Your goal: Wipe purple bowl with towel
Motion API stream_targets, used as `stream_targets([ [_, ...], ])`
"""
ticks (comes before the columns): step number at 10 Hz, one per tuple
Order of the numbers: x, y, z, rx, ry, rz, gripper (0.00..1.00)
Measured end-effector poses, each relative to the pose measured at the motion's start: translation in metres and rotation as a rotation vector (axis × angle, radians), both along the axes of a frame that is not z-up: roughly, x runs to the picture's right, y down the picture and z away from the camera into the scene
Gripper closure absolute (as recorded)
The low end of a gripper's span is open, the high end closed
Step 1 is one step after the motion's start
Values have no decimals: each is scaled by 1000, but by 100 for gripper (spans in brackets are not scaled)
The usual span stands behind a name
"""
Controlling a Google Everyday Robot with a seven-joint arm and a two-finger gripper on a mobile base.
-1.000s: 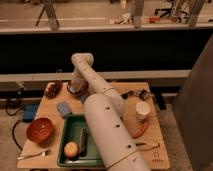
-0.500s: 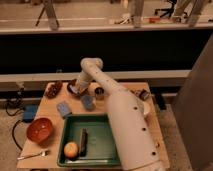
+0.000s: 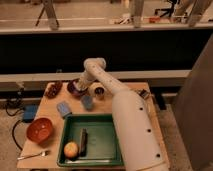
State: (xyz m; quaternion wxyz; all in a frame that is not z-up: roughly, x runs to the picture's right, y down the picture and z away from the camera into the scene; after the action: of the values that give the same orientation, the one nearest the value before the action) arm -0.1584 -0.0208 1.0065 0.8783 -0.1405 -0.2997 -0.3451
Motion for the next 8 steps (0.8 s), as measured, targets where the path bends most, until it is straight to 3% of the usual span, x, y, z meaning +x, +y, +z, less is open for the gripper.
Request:
stream_targets([
  [4, -21, -12, 22, 12, 20, -27, 100],
  [8, -41, -7, 15, -12, -43, -37, 100],
])
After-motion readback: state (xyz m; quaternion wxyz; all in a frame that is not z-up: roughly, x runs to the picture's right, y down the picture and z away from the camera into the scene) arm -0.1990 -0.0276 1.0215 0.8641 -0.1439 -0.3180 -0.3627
